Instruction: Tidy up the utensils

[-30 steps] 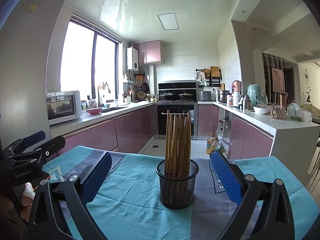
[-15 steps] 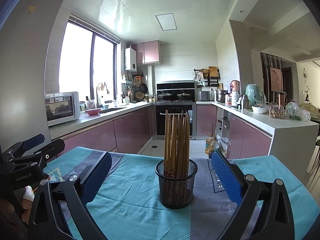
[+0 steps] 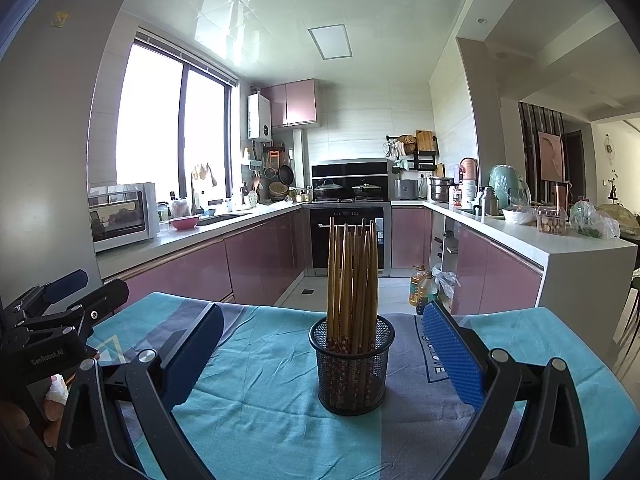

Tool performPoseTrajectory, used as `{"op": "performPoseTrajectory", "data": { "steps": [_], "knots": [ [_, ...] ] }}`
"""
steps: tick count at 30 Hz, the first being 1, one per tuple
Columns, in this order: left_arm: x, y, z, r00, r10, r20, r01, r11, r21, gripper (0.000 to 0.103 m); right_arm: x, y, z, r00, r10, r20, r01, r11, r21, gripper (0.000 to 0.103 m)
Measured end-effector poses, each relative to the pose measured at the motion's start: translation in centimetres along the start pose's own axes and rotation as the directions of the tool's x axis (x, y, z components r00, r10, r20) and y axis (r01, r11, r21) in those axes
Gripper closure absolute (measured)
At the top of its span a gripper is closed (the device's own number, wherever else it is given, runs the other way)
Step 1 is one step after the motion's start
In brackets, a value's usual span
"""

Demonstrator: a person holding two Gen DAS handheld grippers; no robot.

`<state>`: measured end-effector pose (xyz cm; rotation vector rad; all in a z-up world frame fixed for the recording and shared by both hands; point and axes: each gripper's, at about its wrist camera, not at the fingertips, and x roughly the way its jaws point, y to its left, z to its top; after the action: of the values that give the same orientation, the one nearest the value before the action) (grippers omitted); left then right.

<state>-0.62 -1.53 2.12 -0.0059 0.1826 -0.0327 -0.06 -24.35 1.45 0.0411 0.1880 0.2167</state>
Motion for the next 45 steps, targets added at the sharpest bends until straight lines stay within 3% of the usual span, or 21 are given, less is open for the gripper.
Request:
{"op": "performPoseTrajectory", "data": {
  "steps": [45],
  "knots": [
    [0.52, -0.9, -0.59, 1.0, 0.005, -0.022, -0.005, 1.0, -0.008, 0.006, 0.29, -0.13, -0.04, 1.0, -0.01, 0.002, 0.01, 1.0, 0.005, 0.006]
  ]
}}
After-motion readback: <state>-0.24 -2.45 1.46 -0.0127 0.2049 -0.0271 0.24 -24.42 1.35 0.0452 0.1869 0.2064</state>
